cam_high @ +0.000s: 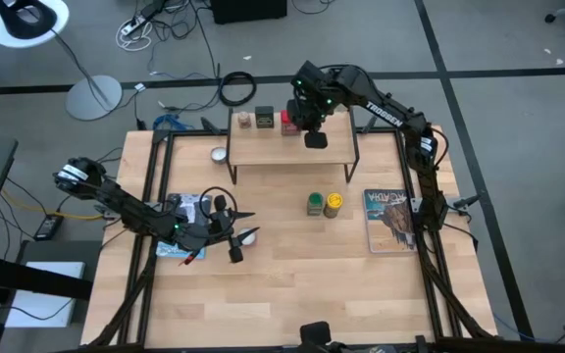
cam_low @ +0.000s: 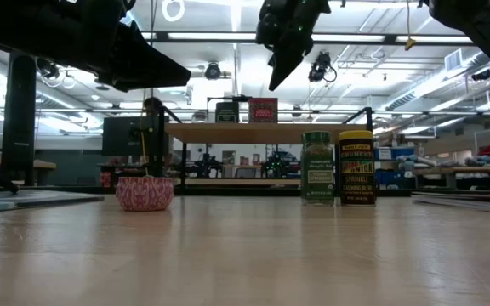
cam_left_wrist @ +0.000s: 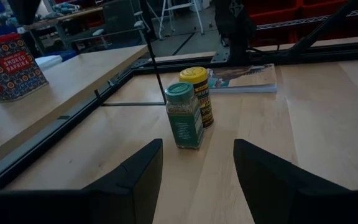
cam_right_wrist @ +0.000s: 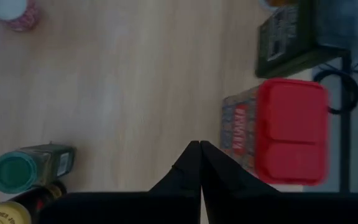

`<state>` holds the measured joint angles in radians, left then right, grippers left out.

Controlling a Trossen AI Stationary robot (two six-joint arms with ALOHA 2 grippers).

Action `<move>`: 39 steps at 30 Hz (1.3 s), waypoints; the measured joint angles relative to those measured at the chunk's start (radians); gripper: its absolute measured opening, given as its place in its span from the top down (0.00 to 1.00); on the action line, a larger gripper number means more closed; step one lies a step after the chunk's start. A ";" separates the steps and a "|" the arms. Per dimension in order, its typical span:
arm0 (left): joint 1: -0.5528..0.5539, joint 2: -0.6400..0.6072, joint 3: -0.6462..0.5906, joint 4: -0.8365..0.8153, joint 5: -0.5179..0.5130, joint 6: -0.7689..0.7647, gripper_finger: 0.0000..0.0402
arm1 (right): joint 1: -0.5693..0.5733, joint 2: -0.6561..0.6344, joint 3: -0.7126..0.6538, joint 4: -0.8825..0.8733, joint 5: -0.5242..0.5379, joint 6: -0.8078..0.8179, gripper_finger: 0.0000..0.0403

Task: Shelf spices
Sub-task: Put the red seasoning can on the shelf

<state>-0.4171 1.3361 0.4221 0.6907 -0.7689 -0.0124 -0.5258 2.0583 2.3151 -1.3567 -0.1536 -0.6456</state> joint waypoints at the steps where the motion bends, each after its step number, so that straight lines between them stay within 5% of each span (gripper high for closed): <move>1: 0.000 0.000 0.000 0.000 0.000 0.000 0.50 | 0.000 0.000 -0.011 0.002 -0.005 -0.004 1.00; 14: 0.000 0.000 0.000 -0.002 0.000 0.000 0.50 | 0.001 0.003 -0.149 0.180 0.001 -0.011 1.00; 39: 0.000 0.000 0.000 -0.002 0.000 0.000 0.50 | -0.016 0.003 -0.155 0.247 0.029 -0.002 1.00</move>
<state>-0.4168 1.3361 0.4225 0.6884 -0.7689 -0.0128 -0.5414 2.0609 2.1601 -1.1099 -0.1246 -0.6473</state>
